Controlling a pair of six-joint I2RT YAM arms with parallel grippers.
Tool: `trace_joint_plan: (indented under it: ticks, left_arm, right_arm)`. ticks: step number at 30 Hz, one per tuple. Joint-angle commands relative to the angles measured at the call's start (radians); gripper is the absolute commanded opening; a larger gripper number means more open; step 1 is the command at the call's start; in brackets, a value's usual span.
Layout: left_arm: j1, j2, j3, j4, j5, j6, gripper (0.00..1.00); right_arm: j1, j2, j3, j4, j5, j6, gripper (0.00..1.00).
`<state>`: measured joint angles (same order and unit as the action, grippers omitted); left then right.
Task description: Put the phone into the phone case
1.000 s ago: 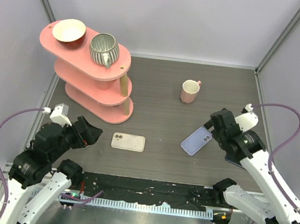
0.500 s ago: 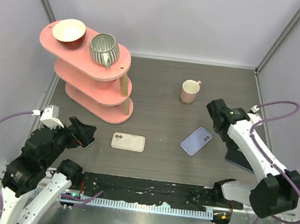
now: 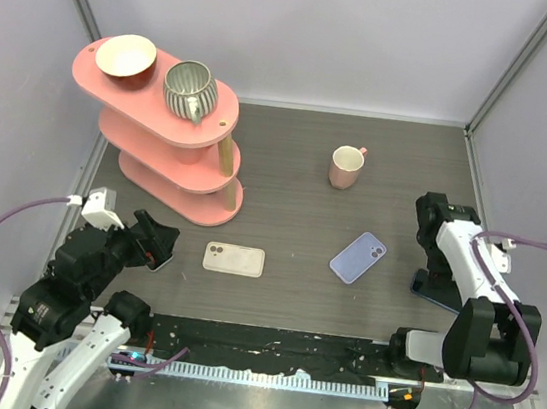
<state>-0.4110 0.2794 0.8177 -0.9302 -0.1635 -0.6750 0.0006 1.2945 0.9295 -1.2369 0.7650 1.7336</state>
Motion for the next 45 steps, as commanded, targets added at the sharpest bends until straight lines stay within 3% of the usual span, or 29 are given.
trace_joint_plan:
  ticks: [1, 8, 14, 18, 26, 37, 45]
  left_arm:
    - [-0.002, -0.019, -0.011, 0.060, 0.007, 0.014, 1.00]
    - [-0.002, -0.039, -0.014, 0.056, -0.004, 0.008, 1.00]
    - [-0.002, -0.043, -0.015, 0.060, -0.001, 0.011, 0.99]
    - [-0.002, -0.036, -0.015, 0.062, 0.004, 0.009, 0.99]
    - [-0.002, -0.039, -0.017, 0.060, -0.001, 0.009, 0.99]
    - [-0.002, -0.052, -0.022, 0.060, -0.002, 0.008, 0.97]
    - [-0.002, -0.065, -0.023, 0.062, 0.001, 0.008, 0.97]
  right_arm:
    - [-0.091, 0.023, -0.011, -0.056, 0.021, 0.213, 0.97]
    - [-0.116, 0.065, -0.127, -0.032, 0.022, 0.397, 0.96]
    - [-0.126, 0.123, -0.158, 0.050, 0.008, 0.423, 0.96]
    - [-0.139, 0.180, -0.115, 0.129, 0.031, 0.298, 0.98]
    - [-0.162, 0.210, -0.123, 0.217, 0.000, 0.216, 1.00]
    - [-0.254, 0.396, -0.009, 0.174, -0.056, 0.060, 1.00]
    - [-0.267, 0.428, -0.009, 0.211, -0.059, 0.004, 1.00]
